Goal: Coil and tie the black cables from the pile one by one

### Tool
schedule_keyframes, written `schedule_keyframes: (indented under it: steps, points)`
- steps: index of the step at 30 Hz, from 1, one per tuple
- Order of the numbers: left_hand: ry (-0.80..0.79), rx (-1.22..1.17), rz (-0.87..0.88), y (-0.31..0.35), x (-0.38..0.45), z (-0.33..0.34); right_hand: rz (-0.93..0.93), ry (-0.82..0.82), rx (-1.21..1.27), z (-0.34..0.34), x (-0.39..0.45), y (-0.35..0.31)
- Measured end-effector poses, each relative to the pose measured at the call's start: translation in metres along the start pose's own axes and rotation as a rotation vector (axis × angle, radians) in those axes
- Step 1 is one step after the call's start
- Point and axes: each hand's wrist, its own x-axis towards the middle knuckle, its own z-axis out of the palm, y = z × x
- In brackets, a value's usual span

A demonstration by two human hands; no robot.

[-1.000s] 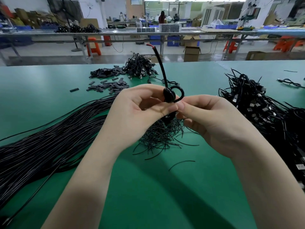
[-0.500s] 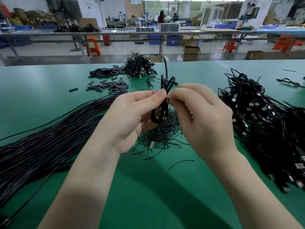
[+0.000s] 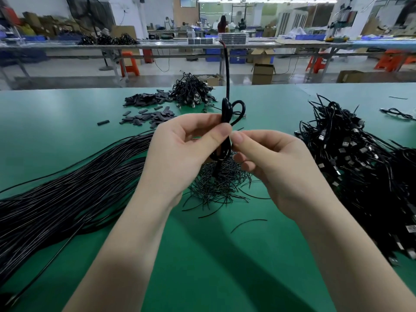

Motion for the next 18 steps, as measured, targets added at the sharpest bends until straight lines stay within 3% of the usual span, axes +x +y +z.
schedule_keyframes:
  steps: [5,8,12,16,18]
  points:
    - [-0.031,-0.013,-0.012,0.001,0.0,-0.003,0.068,-0.052,0.156,-0.003,0.001,-0.001]
    - [-0.057,-0.016,0.033,0.002,-0.001,-0.003,-0.024,-0.067,0.135,-0.003,0.001,0.002]
    - [-0.067,-0.047,0.021,0.006,-0.002,-0.003,-0.319,-0.031,-0.078,-0.001,0.001,0.006]
    - [-0.114,-0.125,-0.211,0.01,-0.004,0.0,-0.969,0.171,-0.808,-0.005,0.004,0.012]
    - [-0.156,-0.185,-0.291,0.012,-0.004,0.0,-1.109,0.195,-0.911,-0.007,0.006,0.014]
